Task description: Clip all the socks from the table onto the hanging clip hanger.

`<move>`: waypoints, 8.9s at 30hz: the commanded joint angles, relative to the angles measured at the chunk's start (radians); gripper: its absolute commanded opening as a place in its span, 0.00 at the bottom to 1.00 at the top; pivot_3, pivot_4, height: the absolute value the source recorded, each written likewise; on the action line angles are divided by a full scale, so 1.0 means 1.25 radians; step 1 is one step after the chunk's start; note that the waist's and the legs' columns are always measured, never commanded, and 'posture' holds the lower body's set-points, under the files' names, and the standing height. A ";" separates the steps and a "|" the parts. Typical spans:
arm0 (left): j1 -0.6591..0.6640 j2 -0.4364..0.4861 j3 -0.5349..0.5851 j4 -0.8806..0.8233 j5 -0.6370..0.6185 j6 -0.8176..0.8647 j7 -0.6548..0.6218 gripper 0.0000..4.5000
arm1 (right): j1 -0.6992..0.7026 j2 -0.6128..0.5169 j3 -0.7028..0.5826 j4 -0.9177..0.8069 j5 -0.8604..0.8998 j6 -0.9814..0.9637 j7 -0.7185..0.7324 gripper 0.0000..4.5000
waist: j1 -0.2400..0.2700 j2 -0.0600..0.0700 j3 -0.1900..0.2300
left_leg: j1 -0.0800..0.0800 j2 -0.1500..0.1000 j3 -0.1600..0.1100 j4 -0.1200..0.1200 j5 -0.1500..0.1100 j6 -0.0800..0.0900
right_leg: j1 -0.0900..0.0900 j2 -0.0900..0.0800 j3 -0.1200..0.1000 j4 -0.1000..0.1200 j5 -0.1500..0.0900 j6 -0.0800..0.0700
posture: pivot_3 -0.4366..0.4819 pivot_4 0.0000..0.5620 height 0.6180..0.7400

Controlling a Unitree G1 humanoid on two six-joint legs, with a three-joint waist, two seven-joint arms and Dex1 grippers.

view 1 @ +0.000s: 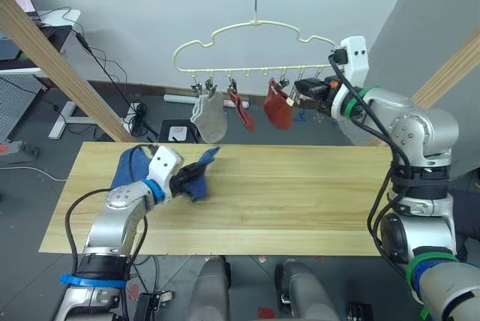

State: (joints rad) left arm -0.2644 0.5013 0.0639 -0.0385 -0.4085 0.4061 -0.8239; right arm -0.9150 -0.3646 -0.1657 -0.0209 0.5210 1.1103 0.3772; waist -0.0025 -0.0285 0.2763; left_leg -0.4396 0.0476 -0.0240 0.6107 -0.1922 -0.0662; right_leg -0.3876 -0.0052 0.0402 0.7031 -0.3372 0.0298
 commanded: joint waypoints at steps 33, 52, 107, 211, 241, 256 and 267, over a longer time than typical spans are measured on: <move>-0.210 -0.206 -0.168 0.055 0.187 -0.327 0.116 0.00 | -0.179 0.158 -0.388 0.038 0.241 0.403 -0.296 0.00 | -0.005 0.000 0.000 | -0.001 -0.001 0.001 0.001 0.000 0.001 | -0.001 0.002 0.000 0.000 0.000 0.000 | 0.49 0.47 1.00; -0.198 -0.216 -0.167 0.024 0.157 -0.312 0.085 0.00 | -0.119 0.166 -0.357 -0.014 0.347 0.403 -0.362 0.53 | -0.024 0.000 0.000 | -0.002 -0.001 0.001 0.001 0.001 0.001 | -0.001 0.002 0.000 0.001 0.000 0.000 | 0.43 0.40 1.00; 0.016 0.097 0.118 -0.443 -0.373 0.237 0.113 1.00 | 0.245 0.163 0.183 -0.127 -0.401 -0.536 -0.303 0.35 | -0.011 0.001 0.003 | -0.002 0.000 -0.003 0.012 0.001 0.001 | 0.000 0.003 0.002 0.009 0.000 0.000 | 0.61 0.52 1.00; 0.033 0.096 0.161 0.311 0.137 -0.193 0.312 1.00 | 0.083 -0.025 0.124 -0.024 -0.252 -0.304 0.080 0.01 | 0.003 0.001 0.007 | -0.003 0.000 -0.001 0.000 0.001 0.001 | -0.001 -0.001 -0.001 -0.004 0.000 0.000 | 0.59 0.50 1.00; -0.217 0.127 0.133 0.918 0.218 -0.335 0.193 0.57 | 0.094 -0.019 0.124 -0.078 -0.240 -0.244 0.037 0.00 | 0.000 0.001 0.007 | 0.000 -0.001 0.000 0.001 0.001 0.001 | -0.001 0.000 -0.001 0.002 0.000 0.000 | 0.56 0.51 1.00; -0.174 0.098 0.134 0.720 0.181 -0.292 0.116 0.00 | 0.093 -0.032 0.122 -0.074 -0.233 -0.246 0.051 0.00 | 0.000 0.001 0.007 | 0.001 0.000 0.000 0.001 0.001 0.001 | -0.001 0.001 -0.001 0.005 0.000 0.000 | 0.57 0.48 1.00; -0.012 0.046 0.059 0.040 -0.002 -0.028 -0.020 0.00 | 0.049 -0.128 0.070 -0.073 -0.123 -0.106 0.167 0.00 | 0.000 0.001 0.007 | 0.001 0.000 0.000 0.002 0.001 0.001 | -0.001 0.000 -0.001 0.005 0.000 0.000 | 0.57 0.48 1.00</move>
State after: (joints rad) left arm -0.2918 0.5604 0.1537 0.1406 -0.3509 0.3293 -0.8140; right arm -0.8349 -0.5147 -0.0325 -0.0819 0.3121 0.9198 0.5670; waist -0.0021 -0.0271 0.2849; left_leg -0.4388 0.0477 -0.0245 0.6128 -0.1911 -0.0651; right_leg -0.3882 -0.0054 0.0397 0.7089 -0.3369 0.0298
